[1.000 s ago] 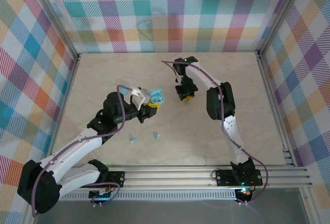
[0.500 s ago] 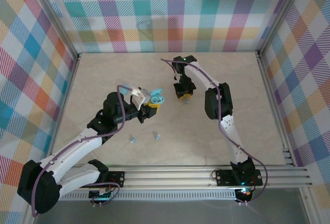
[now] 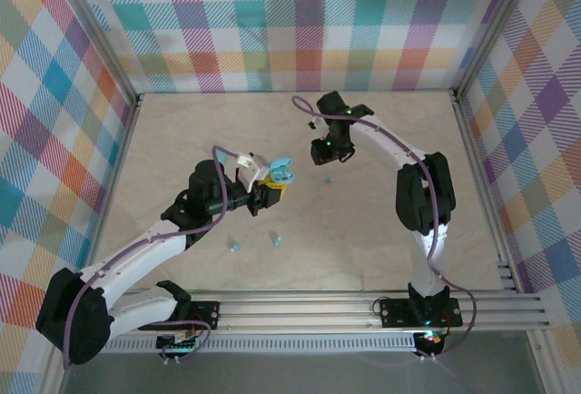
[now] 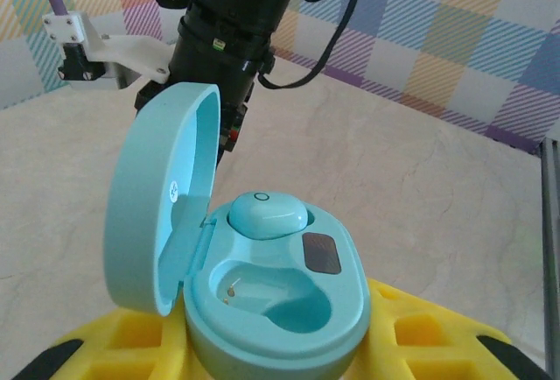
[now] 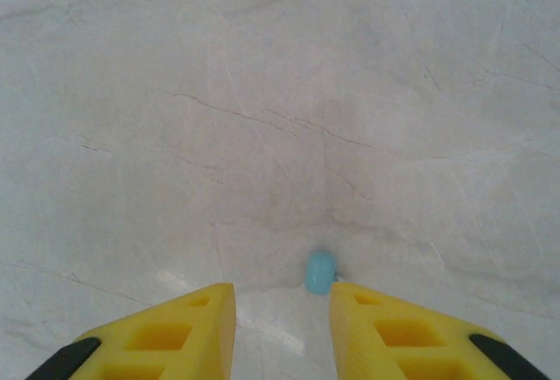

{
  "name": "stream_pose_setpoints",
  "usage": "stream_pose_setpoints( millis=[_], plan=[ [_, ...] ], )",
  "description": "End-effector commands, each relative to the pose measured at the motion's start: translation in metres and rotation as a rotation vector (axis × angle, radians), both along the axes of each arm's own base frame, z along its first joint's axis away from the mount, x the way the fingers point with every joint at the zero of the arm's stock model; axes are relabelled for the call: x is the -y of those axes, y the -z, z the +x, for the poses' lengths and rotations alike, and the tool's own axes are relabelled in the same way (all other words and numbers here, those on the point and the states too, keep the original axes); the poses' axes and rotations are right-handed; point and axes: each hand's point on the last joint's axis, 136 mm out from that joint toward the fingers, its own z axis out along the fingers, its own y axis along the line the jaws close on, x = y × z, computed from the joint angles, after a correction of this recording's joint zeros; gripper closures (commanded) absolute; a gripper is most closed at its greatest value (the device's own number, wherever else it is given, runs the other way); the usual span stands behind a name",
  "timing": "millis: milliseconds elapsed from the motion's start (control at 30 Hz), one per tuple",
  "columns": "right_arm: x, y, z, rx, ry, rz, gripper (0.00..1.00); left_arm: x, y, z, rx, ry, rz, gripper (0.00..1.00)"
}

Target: Insert the wireless bluetooth earbuds into the charging case

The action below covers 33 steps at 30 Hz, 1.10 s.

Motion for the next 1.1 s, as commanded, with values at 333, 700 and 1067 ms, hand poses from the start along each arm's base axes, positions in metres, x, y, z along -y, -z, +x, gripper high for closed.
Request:
stream_pose_setpoints(
  millis=[333, 700, 1067],
  plan=[
    [0.011, 0.041, -0.006, -0.014, -0.073, -0.074, 0.66, 0.035, -0.012, 0.005, 0.002, 0.059, -0.087, 1.00],
    [0.018, 0.067, -0.009, -0.055, -0.128, -0.142, 0.63, 0.036, -0.009, 0.006, 0.004, 0.055, -0.058, 1.00],
    [0.017, 0.082, -0.012, -0.095, -0.147, -0.158, 0.70, 0.036, -0.009, 0.009, 0.002, 0.048, -0.049, 1.00]
  ],
)
